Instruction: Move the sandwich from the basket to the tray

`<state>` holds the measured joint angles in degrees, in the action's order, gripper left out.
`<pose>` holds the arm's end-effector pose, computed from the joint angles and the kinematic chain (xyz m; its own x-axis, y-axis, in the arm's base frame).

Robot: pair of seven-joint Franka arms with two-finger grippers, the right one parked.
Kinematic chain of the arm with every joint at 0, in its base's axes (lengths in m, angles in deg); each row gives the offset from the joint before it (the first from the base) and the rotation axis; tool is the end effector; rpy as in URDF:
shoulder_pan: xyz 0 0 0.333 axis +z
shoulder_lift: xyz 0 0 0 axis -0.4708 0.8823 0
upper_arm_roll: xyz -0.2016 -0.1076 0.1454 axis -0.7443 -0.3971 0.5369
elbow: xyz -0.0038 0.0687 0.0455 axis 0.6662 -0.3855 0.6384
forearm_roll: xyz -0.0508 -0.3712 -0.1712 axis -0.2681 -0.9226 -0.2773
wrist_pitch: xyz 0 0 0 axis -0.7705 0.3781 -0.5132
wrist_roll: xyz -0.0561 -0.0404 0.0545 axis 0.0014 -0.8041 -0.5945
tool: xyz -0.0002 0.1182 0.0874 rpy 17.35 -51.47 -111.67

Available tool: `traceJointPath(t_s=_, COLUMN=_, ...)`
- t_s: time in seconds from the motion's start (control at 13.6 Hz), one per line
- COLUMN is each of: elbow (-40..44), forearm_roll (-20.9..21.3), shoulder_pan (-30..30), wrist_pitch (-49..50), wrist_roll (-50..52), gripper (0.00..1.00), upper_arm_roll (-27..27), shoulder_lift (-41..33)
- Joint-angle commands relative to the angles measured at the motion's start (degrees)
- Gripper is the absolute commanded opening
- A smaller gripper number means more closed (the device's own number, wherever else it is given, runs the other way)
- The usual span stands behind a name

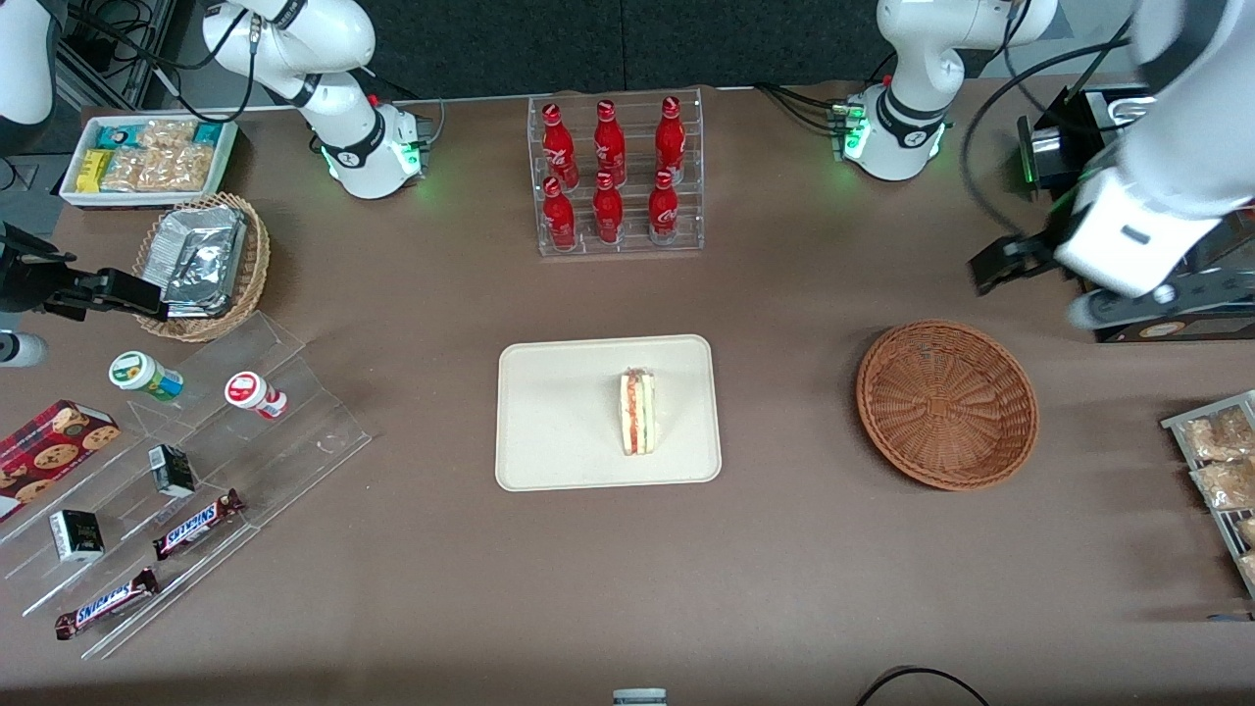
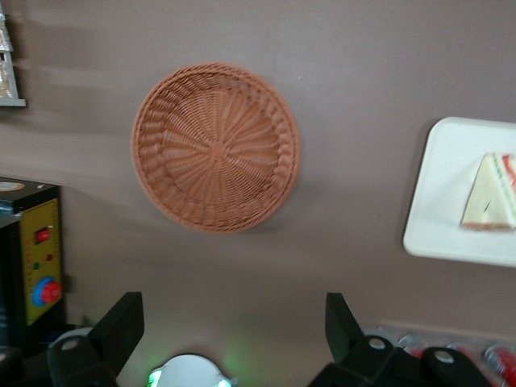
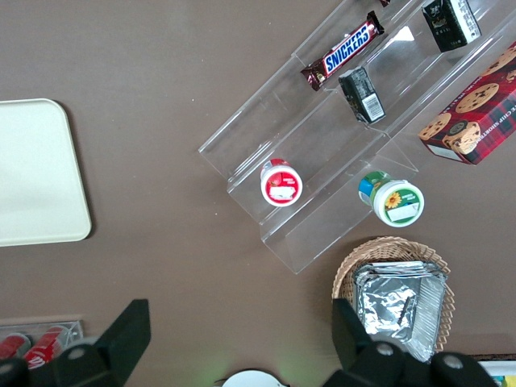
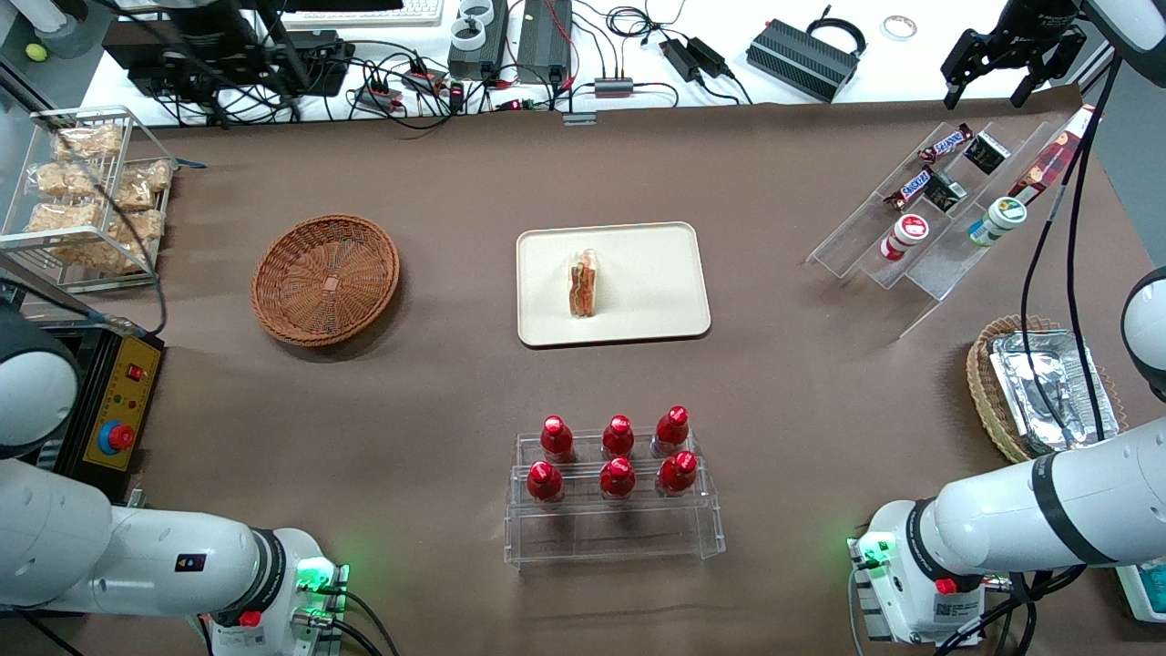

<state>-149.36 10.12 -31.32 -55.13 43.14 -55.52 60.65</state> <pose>0.5581 -0.0907 0.5451 0.9850 0.1291 -0.1143 0.1250 -0.9913 -0.0422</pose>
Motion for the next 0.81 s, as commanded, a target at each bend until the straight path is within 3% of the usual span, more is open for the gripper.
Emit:
traceJointPath(t_s=0.0, elbow=-5.3, forearm_roll=-1.0, shoulder_pan=3.6, wrist_pitch=0.2, wrist_roll=-6.4, gripper=0.99, upper_arm_roll=-0.6, shoulder_lift=-4.9)
traceJointPath(t_s=0.3, elbow=-10.3, forearm_roll=-0.9, shoulder_pan=5.6, wrist_pitch=-0.9, wrist_roll=-14.4, gripper=0.99, upper_arm_roll=3.6, shoulder_lift=-9.7)
traceJointPath(t_s=0.74, elbow=-8.2, forearm_roll=-1.0, shoulder_pan=5.3, wrist_pitch=-0.6, wrist_roll=-14.9, gripper=0.99, upper_arm_roll=3.9, shoulder_lift=-7.3)
